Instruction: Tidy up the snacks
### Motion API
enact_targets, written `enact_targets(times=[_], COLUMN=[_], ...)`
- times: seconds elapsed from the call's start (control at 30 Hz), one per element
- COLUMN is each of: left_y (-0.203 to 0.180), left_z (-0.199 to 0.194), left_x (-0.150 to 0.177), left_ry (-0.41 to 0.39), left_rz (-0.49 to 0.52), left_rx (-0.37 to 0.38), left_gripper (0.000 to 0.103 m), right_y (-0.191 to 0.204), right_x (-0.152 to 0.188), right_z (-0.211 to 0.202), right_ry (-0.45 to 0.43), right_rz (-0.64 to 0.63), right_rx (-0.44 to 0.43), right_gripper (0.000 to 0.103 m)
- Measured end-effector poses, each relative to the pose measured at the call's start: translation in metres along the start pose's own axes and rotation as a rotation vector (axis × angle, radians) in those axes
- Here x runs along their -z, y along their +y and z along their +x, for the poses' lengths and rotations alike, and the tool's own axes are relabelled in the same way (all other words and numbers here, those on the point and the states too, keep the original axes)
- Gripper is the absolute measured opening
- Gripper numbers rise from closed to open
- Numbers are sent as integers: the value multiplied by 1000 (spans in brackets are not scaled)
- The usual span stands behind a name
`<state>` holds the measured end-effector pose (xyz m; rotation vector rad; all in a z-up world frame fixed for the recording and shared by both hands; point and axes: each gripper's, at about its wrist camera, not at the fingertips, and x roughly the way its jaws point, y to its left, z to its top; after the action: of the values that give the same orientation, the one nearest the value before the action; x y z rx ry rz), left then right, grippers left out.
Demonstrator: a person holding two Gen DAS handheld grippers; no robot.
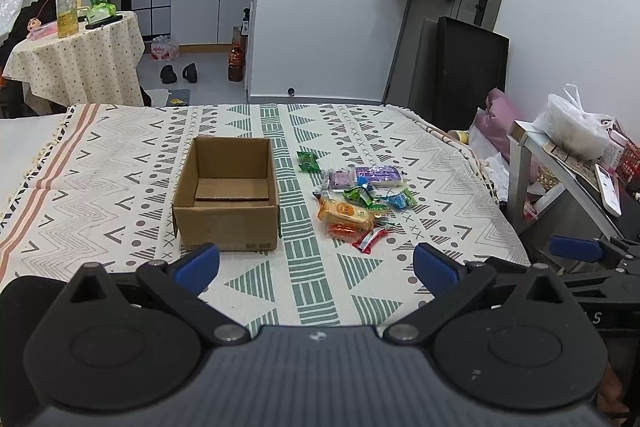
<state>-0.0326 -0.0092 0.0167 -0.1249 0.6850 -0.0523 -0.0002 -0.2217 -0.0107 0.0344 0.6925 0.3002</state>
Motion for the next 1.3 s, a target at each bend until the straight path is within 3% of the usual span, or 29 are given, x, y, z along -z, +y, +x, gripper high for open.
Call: enact_targets(times=[0.6,1.3], left_y=[4,-3], left_z=[11,82], left_x=[-3,-30], left_ry=[8,28], left_rz=[7,-18], left_rx=[-28,7], left_gripper=[103,102], right_y=[-4,-43], right_x=[1,-10], right_z=[15,83], right_ry=[-5,94], right_rz=[15,125], right_rx=[-11,-41], right_gripper=[103,103])
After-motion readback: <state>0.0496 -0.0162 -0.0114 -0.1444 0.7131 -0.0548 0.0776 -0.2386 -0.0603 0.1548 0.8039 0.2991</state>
